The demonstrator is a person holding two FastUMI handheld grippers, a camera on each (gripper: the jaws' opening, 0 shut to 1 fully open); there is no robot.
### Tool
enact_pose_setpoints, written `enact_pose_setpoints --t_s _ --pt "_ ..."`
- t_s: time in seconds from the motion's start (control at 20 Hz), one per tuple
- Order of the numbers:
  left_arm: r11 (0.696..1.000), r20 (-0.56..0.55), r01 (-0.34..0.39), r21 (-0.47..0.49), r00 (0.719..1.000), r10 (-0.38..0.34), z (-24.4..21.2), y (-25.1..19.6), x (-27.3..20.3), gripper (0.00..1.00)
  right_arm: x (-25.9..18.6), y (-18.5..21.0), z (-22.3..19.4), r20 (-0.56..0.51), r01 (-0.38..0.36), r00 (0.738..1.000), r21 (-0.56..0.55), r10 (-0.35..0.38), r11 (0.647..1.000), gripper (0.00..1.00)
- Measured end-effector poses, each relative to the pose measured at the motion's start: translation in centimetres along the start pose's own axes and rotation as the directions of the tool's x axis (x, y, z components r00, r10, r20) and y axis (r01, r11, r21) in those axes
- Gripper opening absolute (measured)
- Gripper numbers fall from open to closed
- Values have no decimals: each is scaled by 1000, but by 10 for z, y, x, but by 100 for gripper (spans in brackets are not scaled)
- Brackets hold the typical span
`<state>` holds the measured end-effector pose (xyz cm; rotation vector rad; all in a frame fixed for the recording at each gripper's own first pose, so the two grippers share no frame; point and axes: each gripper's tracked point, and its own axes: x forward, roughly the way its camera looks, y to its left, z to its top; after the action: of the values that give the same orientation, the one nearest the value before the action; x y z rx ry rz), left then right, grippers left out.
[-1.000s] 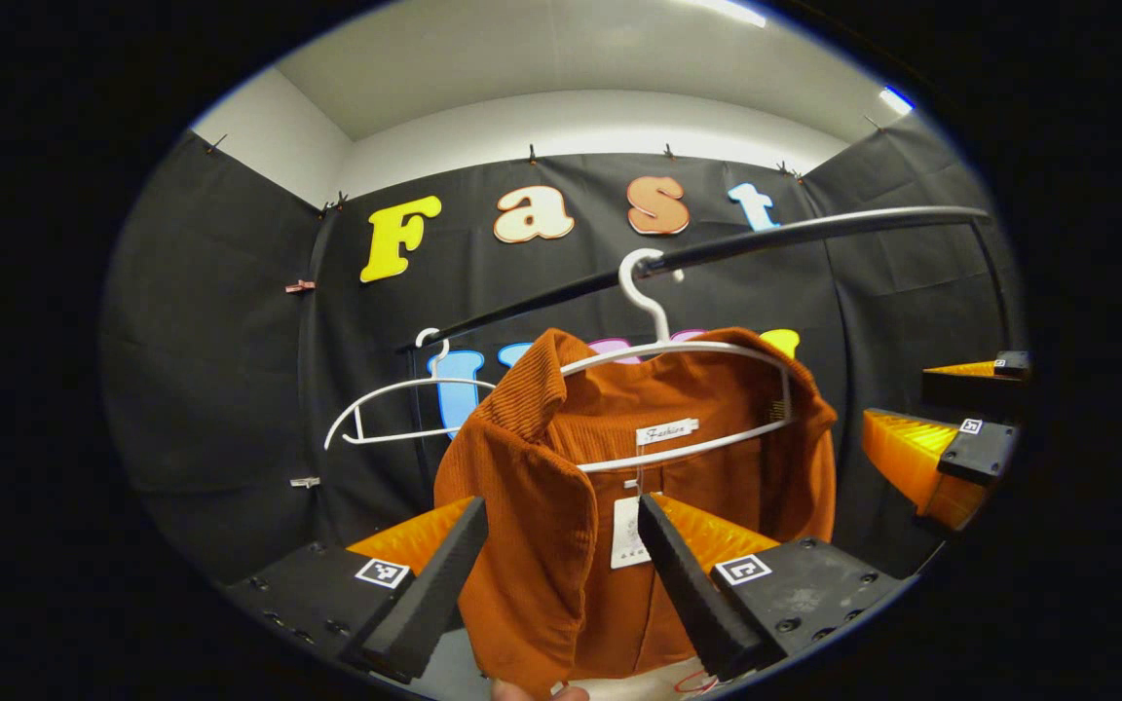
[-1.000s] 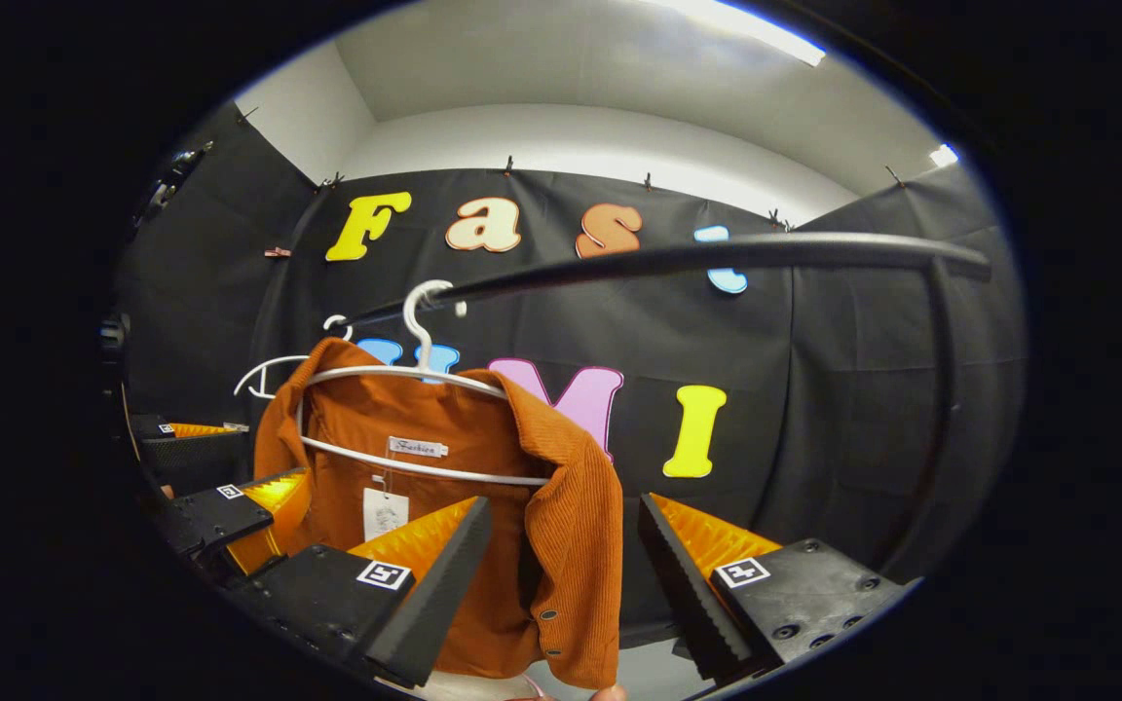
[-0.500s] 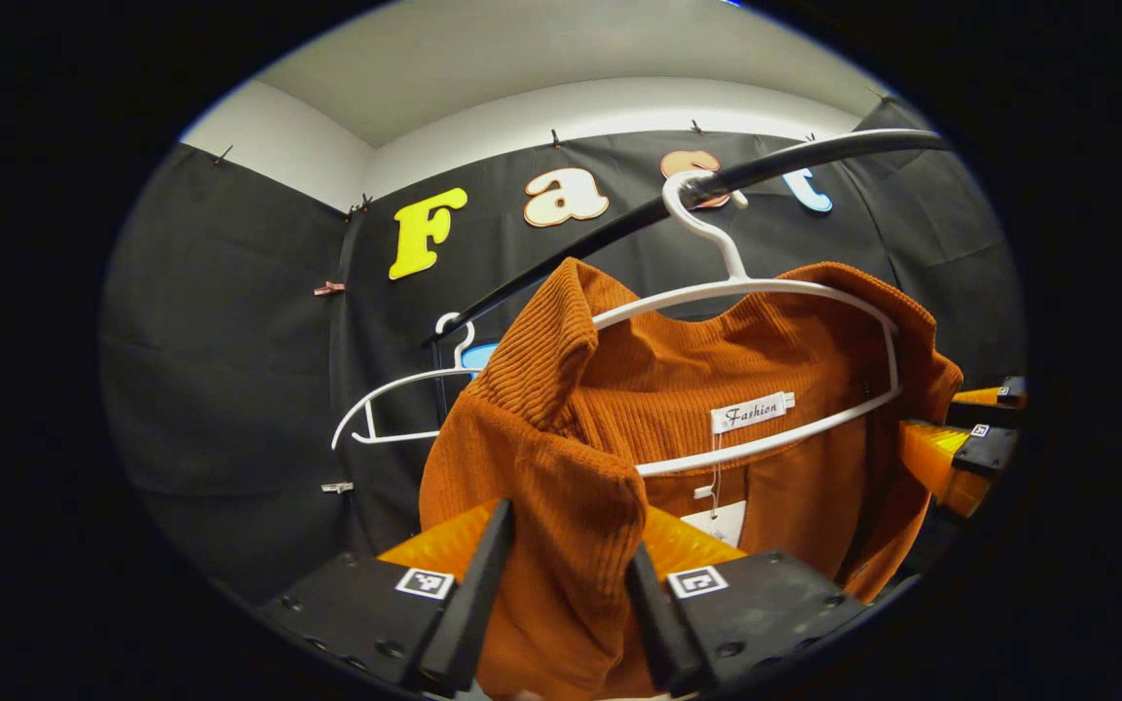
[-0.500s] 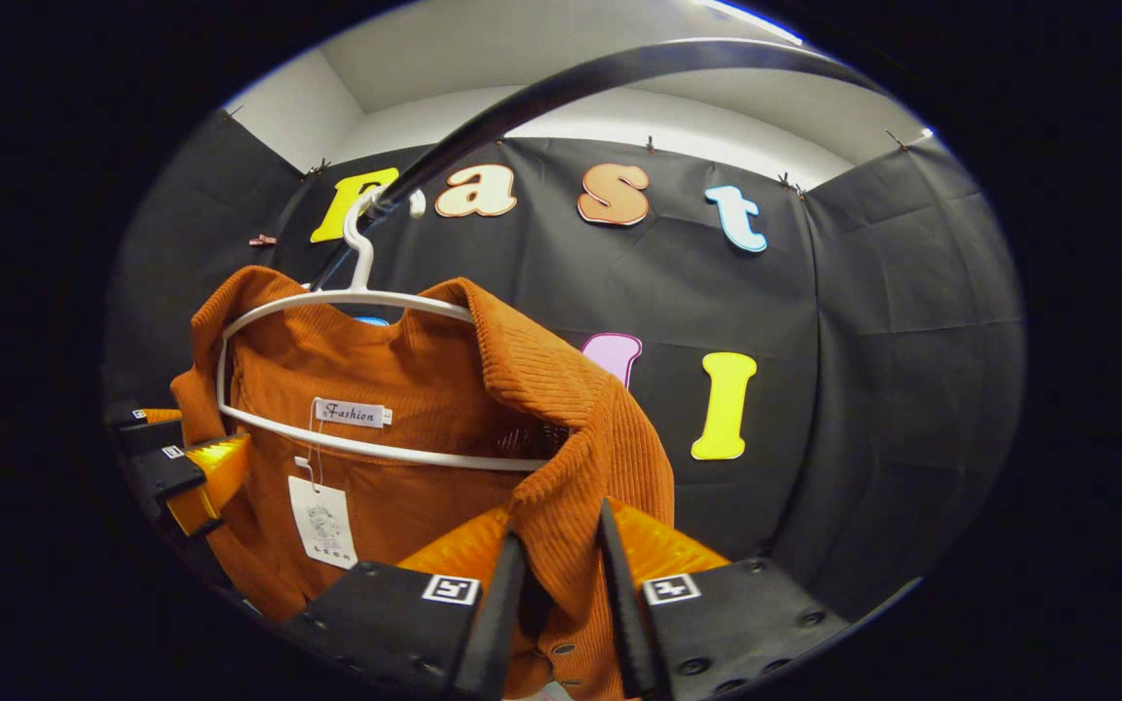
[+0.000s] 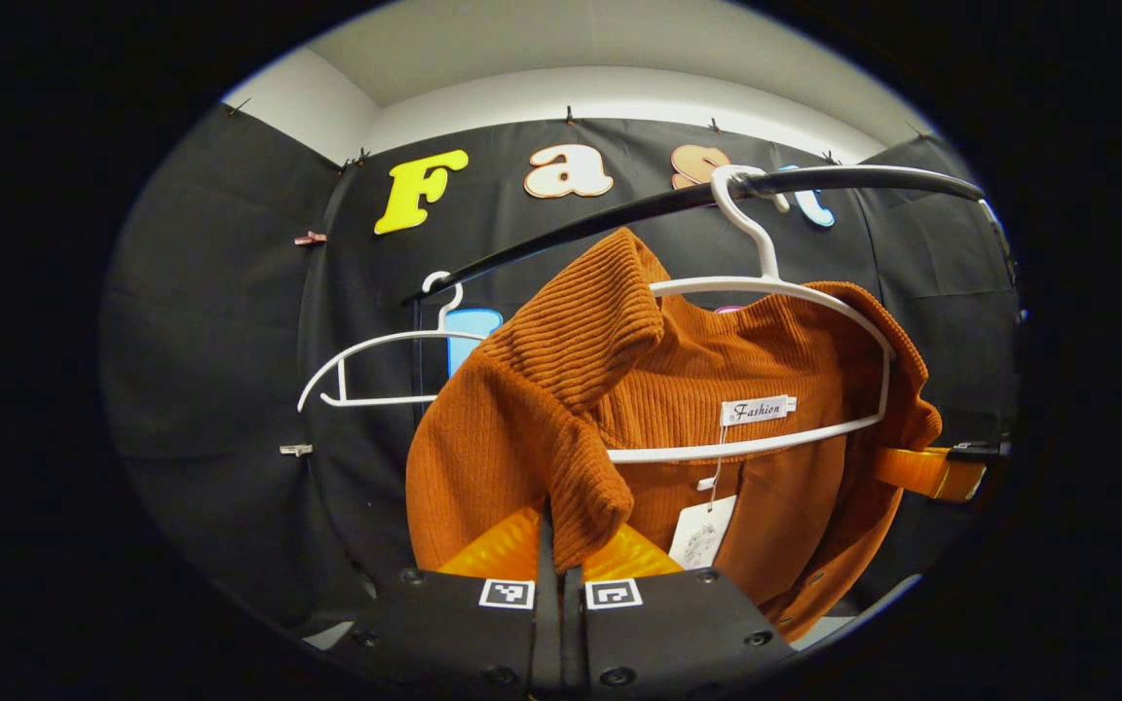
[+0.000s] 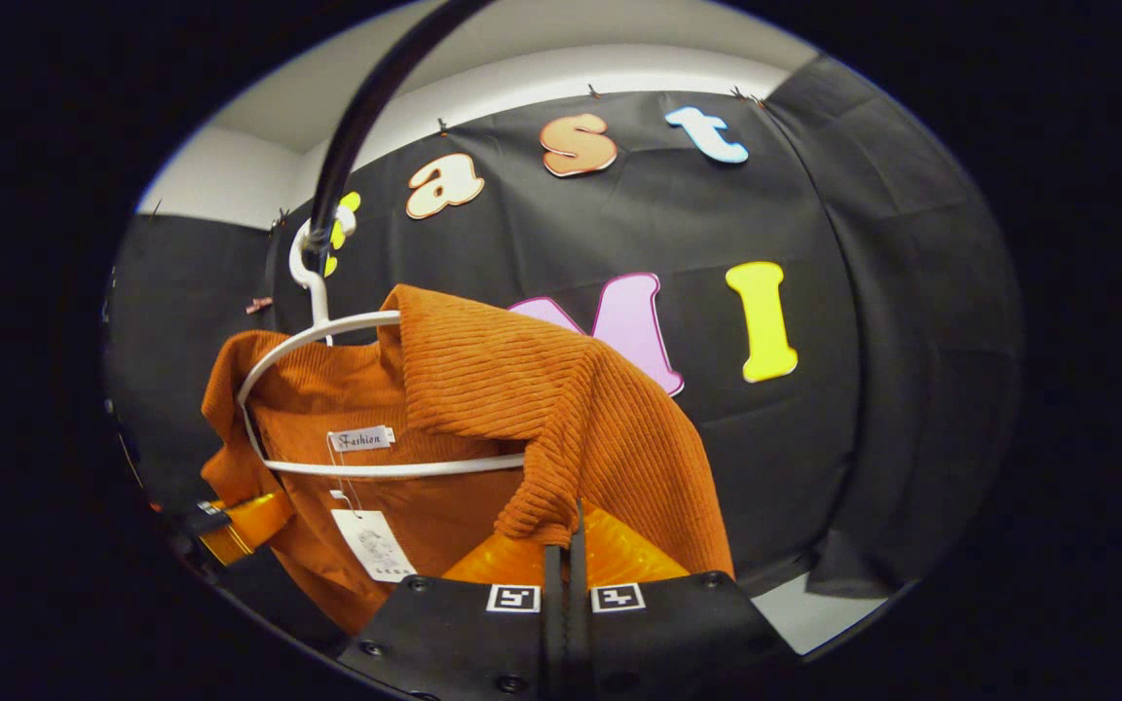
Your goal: Grasp the clothes on the hanger with both hands and then place them into the laundry hamper below.
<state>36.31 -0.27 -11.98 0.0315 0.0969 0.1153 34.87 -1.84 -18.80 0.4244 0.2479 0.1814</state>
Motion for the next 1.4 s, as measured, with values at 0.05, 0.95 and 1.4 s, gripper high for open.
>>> enact_pose_setpoints --t_s 0.05,0.95,1.4 --pt "1000 -8 9 -7 1000 -9 1 2 0 5 -2 0 0 -20 -13 1000 51 14 999 4" --pt "999 -94 24 -36 995 -27 34 46 3 5 8 -62 78 77 119 986 303 -148 946 4" --pt "999 -113 32 -28 993 -35 43 59 18 5 32 -111 77 73 204 970 290 -234 935 4"
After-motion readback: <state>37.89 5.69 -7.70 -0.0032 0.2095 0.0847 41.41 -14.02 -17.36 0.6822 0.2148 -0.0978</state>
